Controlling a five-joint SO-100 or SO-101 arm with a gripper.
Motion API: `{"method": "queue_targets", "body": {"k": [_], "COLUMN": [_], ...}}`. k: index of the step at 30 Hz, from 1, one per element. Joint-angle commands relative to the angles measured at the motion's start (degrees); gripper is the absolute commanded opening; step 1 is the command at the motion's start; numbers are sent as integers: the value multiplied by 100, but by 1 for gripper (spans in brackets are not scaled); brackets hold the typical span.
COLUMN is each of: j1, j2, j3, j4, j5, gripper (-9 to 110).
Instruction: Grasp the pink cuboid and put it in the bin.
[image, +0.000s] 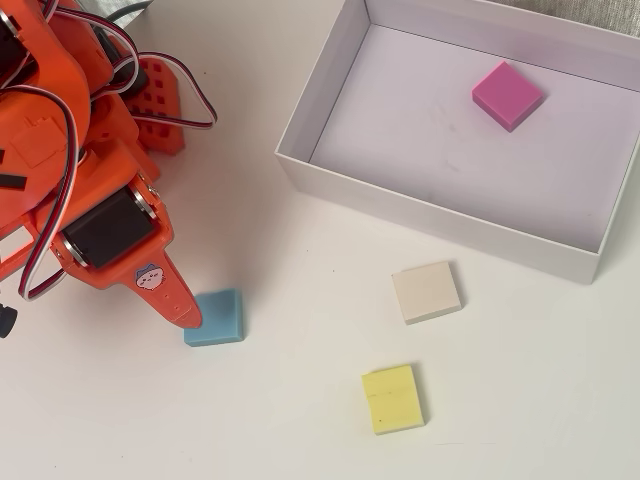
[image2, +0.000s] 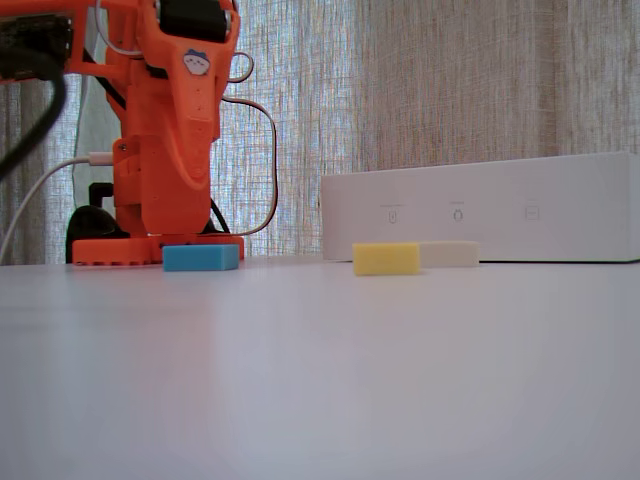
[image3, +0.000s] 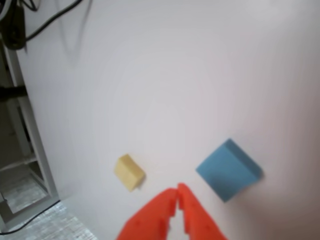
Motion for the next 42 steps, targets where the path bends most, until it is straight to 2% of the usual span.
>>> {"method": "queue_targets", "body": {"k": [1, 42], "j1": [9, 9], "j2": [-26, -26], "j3": [-18, -18], "j4": [9, 9], "j5": [-18, -18], "gripper": [-8, -8]}}
